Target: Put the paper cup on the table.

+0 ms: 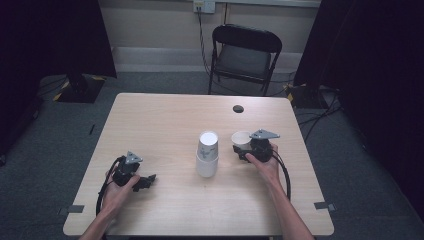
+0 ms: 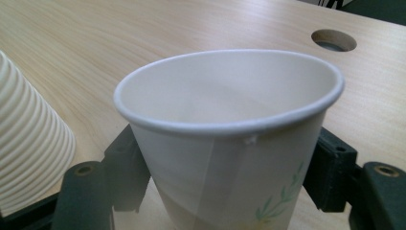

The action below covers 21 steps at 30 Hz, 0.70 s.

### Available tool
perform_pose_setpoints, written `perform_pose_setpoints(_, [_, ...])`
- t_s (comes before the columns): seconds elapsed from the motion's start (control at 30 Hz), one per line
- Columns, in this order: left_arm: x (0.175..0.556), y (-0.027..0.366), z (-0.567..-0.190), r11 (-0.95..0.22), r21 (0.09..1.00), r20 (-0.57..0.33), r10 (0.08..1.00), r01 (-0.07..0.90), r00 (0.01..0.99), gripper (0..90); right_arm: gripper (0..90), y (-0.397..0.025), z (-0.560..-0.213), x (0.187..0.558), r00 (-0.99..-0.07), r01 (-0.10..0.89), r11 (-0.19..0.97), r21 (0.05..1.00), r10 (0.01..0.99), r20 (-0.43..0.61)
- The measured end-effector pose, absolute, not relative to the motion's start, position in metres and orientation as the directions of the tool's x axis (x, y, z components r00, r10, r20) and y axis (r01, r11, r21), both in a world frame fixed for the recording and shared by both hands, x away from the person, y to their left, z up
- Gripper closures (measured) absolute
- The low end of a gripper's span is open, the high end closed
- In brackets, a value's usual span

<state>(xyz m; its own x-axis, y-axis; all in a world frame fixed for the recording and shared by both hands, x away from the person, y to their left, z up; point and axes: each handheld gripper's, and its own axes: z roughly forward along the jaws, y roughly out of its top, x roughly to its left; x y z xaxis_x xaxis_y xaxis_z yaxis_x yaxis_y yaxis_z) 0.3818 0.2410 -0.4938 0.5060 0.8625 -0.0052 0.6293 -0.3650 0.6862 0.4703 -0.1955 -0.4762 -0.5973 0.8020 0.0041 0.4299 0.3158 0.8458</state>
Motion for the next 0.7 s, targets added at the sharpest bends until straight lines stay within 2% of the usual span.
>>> perform_pose_setpoints(0.3, [0.384,0.244,-0.501,-0.346,0.724,-0.003,0.864,0.597,0.504,6.3,27.9,-0.199,-0.481,0.47,-0.594,0.435,0.303,0.848,0.805,0.017])
perform_pose_setpoints(0.63, [0.384,0.243,-0.501,-0.339,0.726,-0.006,0.867,0.598,0.499,5.8,26.7,-0.209,-0.488,0.459,-0.589,0.477,0.314,0.821,0.807,0.033])
perform_pose_setpoints(0.7, [0.384,0.243,-0.501,-0.339,0.726,-0.006,0.867,0.598,0.499,5.7,21.4,-0.211,-0.49,0.458,-0.584,0.485,0.306,0.819,0.81,0.043])
